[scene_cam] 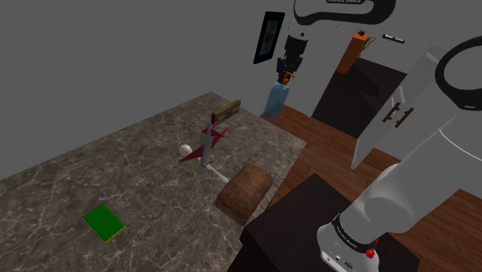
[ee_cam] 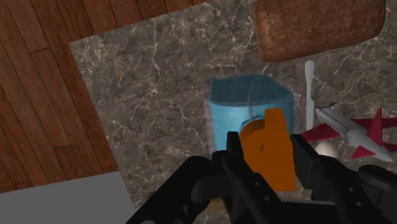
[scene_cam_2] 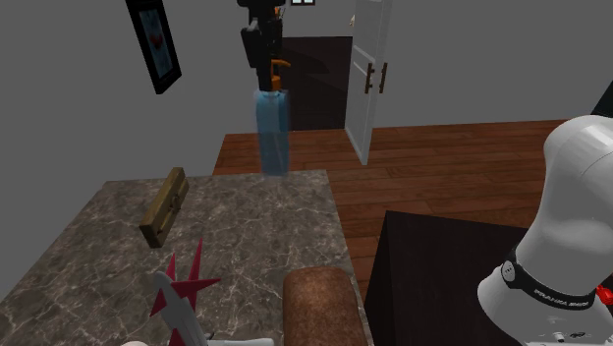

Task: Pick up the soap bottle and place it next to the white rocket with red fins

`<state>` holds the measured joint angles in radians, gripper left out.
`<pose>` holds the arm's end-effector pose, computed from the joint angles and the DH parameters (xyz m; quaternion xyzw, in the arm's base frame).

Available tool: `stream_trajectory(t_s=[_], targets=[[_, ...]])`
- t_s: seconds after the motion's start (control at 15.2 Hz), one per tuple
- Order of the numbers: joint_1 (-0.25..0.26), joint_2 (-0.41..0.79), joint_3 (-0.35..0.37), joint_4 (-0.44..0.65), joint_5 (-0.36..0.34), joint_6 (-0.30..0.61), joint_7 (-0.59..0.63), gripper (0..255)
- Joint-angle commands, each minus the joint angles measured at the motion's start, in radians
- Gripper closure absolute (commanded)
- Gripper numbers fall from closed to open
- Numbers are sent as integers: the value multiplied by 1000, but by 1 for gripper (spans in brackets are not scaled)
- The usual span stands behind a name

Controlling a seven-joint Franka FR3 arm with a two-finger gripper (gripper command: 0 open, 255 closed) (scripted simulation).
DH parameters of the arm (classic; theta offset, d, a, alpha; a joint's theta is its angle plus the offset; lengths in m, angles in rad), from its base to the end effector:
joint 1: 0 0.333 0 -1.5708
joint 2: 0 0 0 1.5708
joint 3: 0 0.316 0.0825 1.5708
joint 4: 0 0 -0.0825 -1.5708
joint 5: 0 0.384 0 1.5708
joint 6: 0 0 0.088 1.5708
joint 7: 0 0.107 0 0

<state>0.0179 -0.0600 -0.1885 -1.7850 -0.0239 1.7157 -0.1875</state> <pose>0.5341 -0.0968 0.5675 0.9999 0.0104 -0.0062 0.0052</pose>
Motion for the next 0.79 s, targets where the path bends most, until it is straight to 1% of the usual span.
stream_trajectory(t_s=[0.0,0.73], targets=[[-1,2,-1,-24,0,27,-1,255],[-2,10,-2,-163,1,174,-1,255]])
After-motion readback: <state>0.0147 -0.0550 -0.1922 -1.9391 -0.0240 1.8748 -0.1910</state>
